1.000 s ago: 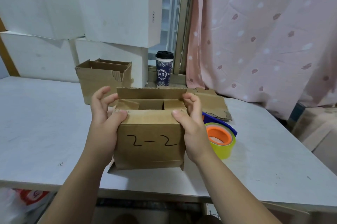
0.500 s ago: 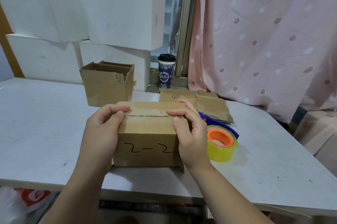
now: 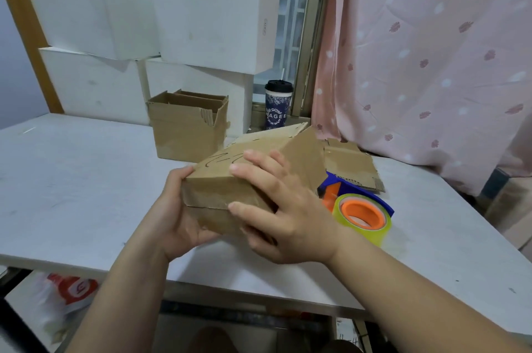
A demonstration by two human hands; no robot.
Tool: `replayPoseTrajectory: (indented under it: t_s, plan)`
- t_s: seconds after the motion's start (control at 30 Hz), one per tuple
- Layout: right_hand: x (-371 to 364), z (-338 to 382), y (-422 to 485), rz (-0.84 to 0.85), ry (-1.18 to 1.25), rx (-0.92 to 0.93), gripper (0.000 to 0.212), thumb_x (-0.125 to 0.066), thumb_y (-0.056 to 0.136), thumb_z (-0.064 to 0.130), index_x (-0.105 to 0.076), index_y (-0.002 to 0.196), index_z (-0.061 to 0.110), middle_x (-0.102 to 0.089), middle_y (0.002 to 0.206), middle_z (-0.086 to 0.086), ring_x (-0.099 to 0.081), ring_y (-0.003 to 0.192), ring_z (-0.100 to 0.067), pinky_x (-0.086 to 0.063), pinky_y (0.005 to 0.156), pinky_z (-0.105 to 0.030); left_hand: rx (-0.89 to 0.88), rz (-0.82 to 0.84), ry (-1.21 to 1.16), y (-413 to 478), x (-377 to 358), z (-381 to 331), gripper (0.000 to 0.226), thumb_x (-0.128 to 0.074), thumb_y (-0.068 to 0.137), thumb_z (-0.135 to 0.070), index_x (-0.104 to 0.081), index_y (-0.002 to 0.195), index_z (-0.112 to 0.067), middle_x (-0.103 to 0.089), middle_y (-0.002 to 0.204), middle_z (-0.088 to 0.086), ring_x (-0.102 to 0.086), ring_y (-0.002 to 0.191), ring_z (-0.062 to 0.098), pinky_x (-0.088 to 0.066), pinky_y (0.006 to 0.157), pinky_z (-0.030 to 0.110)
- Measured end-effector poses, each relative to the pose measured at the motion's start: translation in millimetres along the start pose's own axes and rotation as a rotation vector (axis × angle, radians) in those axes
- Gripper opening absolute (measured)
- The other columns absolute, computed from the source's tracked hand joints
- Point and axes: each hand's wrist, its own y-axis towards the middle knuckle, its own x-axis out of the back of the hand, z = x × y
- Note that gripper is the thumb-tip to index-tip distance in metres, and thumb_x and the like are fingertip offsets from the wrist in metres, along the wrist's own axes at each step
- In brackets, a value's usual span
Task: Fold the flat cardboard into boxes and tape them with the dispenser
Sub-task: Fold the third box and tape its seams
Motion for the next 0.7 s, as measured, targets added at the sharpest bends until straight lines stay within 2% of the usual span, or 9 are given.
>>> replayPoseTrajectory:
  t_s: [0.13, 0.2, 0.23, 0.3, 0.4, 0.47, 0.57, 0.63, 0.7]
  plan:
    - [-12.1, 5.8, -21.0, -0.060, 0.048, -0.329, 0.014, -0.063, 0.087, 0.015, -0.073, 0.089, 0.006, -0.035, 0.148, -0.014, -0.025, 0.138, -0.036, -0.023, 0.106, -0.070, -0.130, 0.041, -0.089, 7.9, -6.7, 14.5, 0.045, -0.043, 0.086, -0.047, -0.065, 0.119, -0.027, -0.067, 0.117, 0.009, -0.067, 0.100, 0.028, -0.052, 0.079, 0.051]
    - [-17.9, 11.5, -26.1, -0.138, 0.133, -0.487, 0.005, -0.059, 0.088, 0.014, -0.064, 0.089, 0.013, -0.028, 0.150, -0.007, -0.019, 0.142, -0.033, -0.023, 0.105, -0.071, -0.187, 0.034, -0.106, 10.0, -11.5, 21.7, 0.043, -0.040, 0.089, -0.045, -0.061, 0.123, -0.028, -0.066, 0.119, 0.007, -0.065, 0.106, 0.029, -0.051, 0.082, 0.055]
    - [-21.4, 14.9, -29.4, -0.175, 0.178, -0.551, 0.003, -0.056, 0.089, 0.014, -0.054, 0.089, 0.016, -0.024, 0.153, -0.002, -0.017, 0.144, -0.029, -0.022, 0.108, -0.067, -0.206, 0.026, -0.104, 10.7, -13.2, 25.0, 0.043, -0.039, 0.091, -0.044, -0.059, 0.125, -0.027, -0.066, 0.119, 0.007, -0.064, 0.108, 0.030, -0.051, 0.083, 0.056]
    - [-29.5, 21.2, -37.0, -0.282, 0.279, -0.668, 0.015, -0.054, 0.090, 0.016, -0.039, 0.090, 0.018, -0.020, 0.156, 0.003, -0.016, 0.146, -0.023, -0.023, 0.114, -0.053, -0.240, 0.014, -0.076, 12.2, -14.0, 32.1, 0.041, -0.041, 0.092, -0.041, -0.058, 0.126, -0.025, -0.065, 0.121, 0.009, -0.062, 0.111, 0.032, -0.048, 0.087, 0.059]
    - [-36.3, 29.7, -42.2, -0.450, 0.488, -0.884, 0.028, -0.056, 0.090, 0.014, -0.035, 0.103, 0.025, -0.015, 0.155, 0.002, -0.022, 0.144, -0.007, -0.028, 0.110, -0.024, -0.312, -0.010, -0.004, 12.1, -12.4, 40.3, 0.047, -0.050, 0.086, -0.039, -0.053, 0.127, -0.018, -0.061, 0.125, 0.013, -0.059, 0.114, 0.033, -0.047, 0.089, 0.061]
    - [-36.5, 30.5, -45.9, -0.475, 0.619, -1.005, 0.052, -0.059, 0.087, 0.009, -0.030, 0.121, 0.035, -0.018, 0.156, 0.005, -0.026, 0.139, 0.003, -0.030, 0.105, -0.013, -0.369, 0.002, 0.055, 11.6, -10.6, 44.2, 0.050, -0.053, 0.082, -0.039, -0.050, 0.127, -0.017, -0.058, 0.127, 0.015, -0.057, 0.116, 0.033, -0.048, 0.088, 0.061]
    - [-32.3, 24.8, -56.5, -0.257, 0.655, -1.103, 0.069, -0.063, 0.083, 0.022, -0.025, 0.134, 0.048, -0.023, 0.147, 0.032, -0.023, 0.137, 0.009, -0.026, 0.110, -0.012, -0.451, -0.010, 0.182, 12.5, -4.5, 49.7, 0.040, -0.056, 0.079, -0.035, -0.050, 0.118, -0.028, -0.061, 0.121, 0.007, -0.062, 0.110, 0.026, -0.054, 0.083, 0.051]
    - [-25.1, 21.0, -63.8, -0.146, 0.736, -1.130, 0.074, -0.066, 0.079, 0.033, -0.024, 0.135, 0.056, -0.023, 0.145, 0.037, -0.021, 0.136, 0.012, -0.023, 0.108, -0.008, -0.518, -0.025, 0.358, 11.2, 2.9, 52.4, 0.055, -0.059, 0.074, -0.038, -0.041, 0.126, -0.041, -0.058, 0.122, -0.007, -0.062, 0.107, 0.015, -0.055, 0.079, 0.034]
    - [-17.2, 16.7, -69.5, -0.165, 0.864, -1.168, 0.074, -0.067, 0.076, 0.042, -0.026, 0.137, 0.055, -0.032, 0.142, 0.036, -0.031, 0.132, 0.012, -0.031, 0.103, -0.009, -0.556, -0.001, 0.575, 6.1, 7.1, 54.0, 0.079, -0.064, 0.068, -0.048, -0.019, 0.131, -0.065, -0.044, 0.133, -0.027, -0.057, 0.112, 0.004, -0.051, 0.082, 0.021]
